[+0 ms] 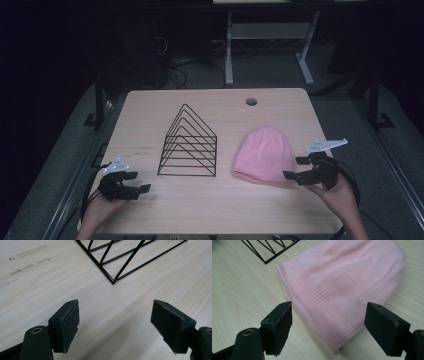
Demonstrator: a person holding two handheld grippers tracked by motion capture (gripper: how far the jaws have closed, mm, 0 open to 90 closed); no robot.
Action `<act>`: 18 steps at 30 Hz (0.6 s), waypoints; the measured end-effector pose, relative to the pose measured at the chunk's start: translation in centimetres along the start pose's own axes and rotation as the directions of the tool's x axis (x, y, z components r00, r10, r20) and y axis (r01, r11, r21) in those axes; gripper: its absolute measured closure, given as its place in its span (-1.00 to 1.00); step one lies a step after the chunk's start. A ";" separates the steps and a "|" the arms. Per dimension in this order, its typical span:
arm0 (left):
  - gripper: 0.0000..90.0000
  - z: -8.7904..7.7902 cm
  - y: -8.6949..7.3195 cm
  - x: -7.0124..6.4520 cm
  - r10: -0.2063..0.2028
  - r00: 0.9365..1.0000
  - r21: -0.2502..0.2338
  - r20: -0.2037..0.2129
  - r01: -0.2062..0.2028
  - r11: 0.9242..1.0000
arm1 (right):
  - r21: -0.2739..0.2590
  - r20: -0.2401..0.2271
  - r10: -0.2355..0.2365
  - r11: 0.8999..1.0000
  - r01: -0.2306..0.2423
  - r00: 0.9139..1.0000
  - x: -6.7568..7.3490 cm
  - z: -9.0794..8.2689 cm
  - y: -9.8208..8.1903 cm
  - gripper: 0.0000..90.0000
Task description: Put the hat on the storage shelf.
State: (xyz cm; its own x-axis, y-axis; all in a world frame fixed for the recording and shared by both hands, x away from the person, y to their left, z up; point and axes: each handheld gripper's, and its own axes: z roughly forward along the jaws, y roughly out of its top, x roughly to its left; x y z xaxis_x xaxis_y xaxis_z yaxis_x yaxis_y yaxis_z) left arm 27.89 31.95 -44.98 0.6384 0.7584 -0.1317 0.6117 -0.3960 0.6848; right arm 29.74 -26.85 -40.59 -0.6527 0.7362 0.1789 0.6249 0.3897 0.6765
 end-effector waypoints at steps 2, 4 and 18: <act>-0.49 0.0 0.0 0.0 -0.006 1.000 -0.003 0.002 0.006 1.000 | 0.008 -0.012 -0.001 1.000 0.001 1.000 -0.5 0.1 0.5 -0.51; -0.49 0.0 0.0 0.1 -0.006 1.000 -0.001 0.002 0.006 1.000 | 0.026 -0.010 0.002 1.000 -0.002 1.000 -0.9 0.2 1.0 -0.51; -0.49 0.1 0.1 0.0 0.002 1.000 0.007 0.000 -0.002 1.000 | 0.106 -0.002 0.023 0.994 -0.023 1.000 -4.1 1.9 4.1 -0.51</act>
State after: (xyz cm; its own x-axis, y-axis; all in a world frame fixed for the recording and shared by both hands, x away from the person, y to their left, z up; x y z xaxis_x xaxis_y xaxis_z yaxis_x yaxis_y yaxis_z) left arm 27.94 31.89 -44.99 0.6396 0.7575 -0.1307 0.6140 -0.4012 0.6797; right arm 35.81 -27.27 -39.92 -0.6390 0.7438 0.1960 0.6816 0.4295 0.5924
